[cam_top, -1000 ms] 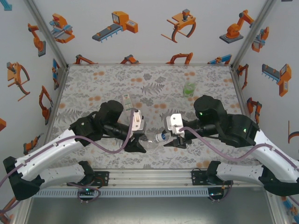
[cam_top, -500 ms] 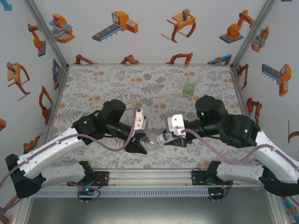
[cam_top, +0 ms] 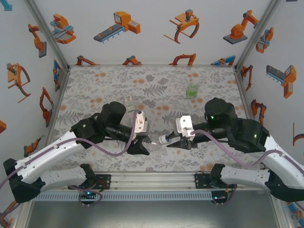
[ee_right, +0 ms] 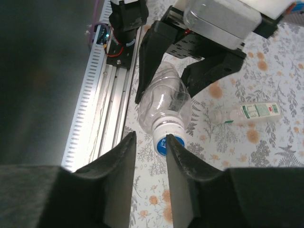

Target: Screw on the bottle caps

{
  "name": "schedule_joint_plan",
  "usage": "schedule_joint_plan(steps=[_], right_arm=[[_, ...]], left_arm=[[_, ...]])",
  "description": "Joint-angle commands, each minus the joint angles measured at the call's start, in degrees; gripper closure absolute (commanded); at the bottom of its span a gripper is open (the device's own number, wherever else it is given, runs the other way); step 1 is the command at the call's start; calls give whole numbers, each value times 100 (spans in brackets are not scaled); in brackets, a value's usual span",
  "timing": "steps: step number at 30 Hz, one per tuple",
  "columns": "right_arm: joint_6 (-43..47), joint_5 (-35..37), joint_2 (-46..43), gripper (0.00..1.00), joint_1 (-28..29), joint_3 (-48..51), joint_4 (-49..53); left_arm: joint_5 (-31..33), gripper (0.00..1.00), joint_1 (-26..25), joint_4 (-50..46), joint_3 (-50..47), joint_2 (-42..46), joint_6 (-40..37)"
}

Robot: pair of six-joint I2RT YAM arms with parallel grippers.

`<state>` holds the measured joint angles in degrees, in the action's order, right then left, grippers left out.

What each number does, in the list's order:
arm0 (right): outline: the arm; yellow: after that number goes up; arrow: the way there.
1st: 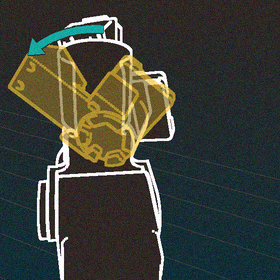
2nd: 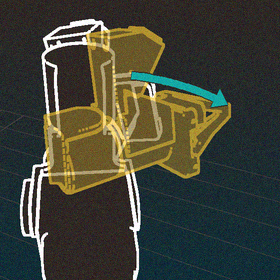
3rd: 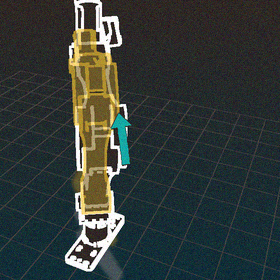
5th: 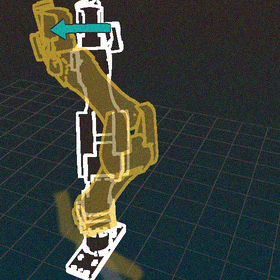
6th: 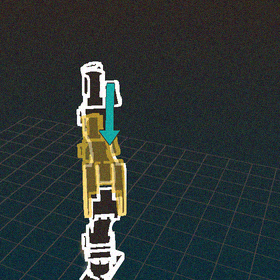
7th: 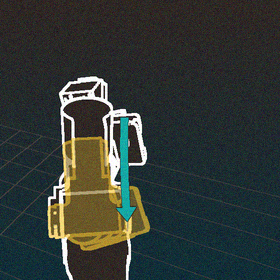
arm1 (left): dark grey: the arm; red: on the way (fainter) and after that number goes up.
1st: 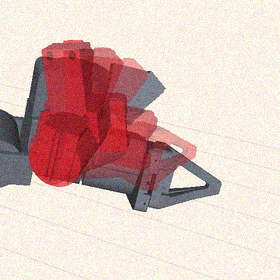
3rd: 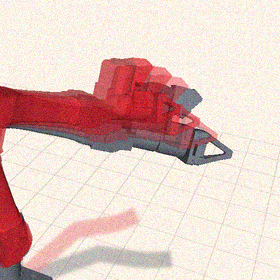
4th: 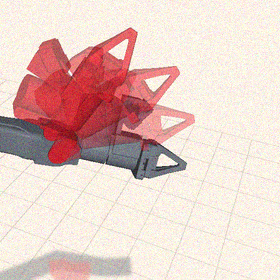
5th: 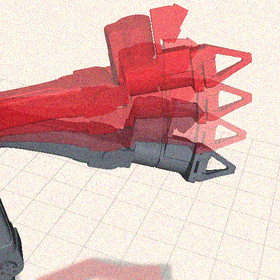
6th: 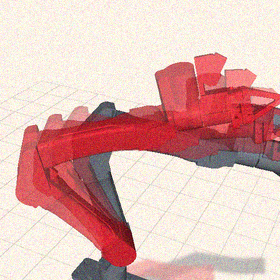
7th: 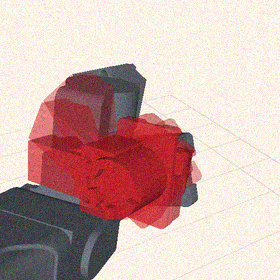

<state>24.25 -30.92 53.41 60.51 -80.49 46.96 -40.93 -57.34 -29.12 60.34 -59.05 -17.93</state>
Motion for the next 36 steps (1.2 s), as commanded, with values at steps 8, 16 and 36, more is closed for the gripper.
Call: schedule_joint_plan(steps=[8, 16, 36], right_arm=[[188, -32, 102, 46, -9, -160, 161], [186, -90, 126, 51, -12, -65, -98], [-4228, 1267, -204, 100, -4, 985, -1616]], left_arm=[[-586, 100, -31, 179, 222, 59, 86], [-685, 100, -62, 181, 262, -2, 132], [511, 100, -84, 293, 1, 63, 173]])
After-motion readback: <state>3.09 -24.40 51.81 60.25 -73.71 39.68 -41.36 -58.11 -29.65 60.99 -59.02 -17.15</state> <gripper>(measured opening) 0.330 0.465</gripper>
